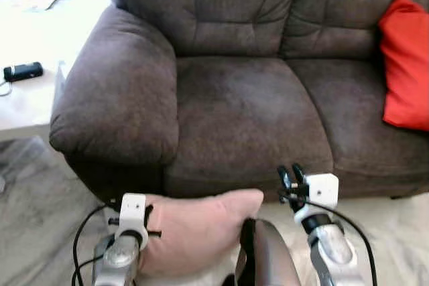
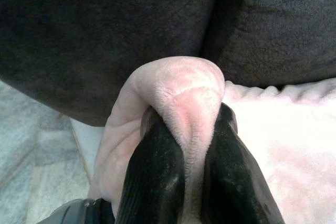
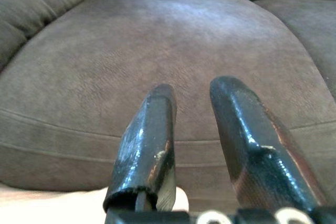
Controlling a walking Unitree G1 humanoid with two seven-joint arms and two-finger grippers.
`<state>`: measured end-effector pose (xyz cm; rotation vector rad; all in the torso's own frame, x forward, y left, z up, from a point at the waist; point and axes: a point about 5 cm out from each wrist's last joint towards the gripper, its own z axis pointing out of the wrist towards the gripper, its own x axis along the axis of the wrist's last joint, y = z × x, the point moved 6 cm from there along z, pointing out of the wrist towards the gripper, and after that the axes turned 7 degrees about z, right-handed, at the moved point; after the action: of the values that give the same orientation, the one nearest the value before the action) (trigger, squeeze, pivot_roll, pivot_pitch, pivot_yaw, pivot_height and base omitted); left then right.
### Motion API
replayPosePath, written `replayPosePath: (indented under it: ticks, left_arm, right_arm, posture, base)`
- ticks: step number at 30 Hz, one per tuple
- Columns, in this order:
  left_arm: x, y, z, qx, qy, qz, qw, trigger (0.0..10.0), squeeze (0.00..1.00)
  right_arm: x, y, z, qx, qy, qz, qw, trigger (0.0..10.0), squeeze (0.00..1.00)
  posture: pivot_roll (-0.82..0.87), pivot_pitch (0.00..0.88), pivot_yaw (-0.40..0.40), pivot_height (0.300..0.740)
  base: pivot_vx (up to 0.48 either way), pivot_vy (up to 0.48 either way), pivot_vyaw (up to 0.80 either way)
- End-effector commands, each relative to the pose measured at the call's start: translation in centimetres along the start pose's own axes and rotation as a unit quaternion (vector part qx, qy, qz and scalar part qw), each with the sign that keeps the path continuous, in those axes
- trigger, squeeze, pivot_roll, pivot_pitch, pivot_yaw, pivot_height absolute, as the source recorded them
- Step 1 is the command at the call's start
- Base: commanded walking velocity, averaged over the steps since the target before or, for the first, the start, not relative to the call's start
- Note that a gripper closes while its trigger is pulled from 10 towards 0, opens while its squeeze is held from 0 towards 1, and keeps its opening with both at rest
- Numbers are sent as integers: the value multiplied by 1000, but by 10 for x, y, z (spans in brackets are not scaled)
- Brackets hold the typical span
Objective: Move the pillow to the sofa from floor
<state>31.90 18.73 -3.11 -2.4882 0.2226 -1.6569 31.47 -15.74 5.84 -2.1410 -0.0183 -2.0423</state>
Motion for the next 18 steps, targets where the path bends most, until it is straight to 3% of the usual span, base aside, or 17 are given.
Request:
replayPosePath:
  ticks: [1,18]
  left_arm:
    - [36,-19,6,27,61,7,998,10000,0]
    - [39,-21,9,25,60,11,998,10000,0]
  right_arm:
    - [-1,4,1,-6,0,-6,1000,10000,0]
    - [-4,5,3,-12,1,-4,1000,10000,0]
  posture:
    - [22,0,-77,484]
    - [25,0,-64,484]
  base:
    - [-240,0,0]
    - [-276,0,0]
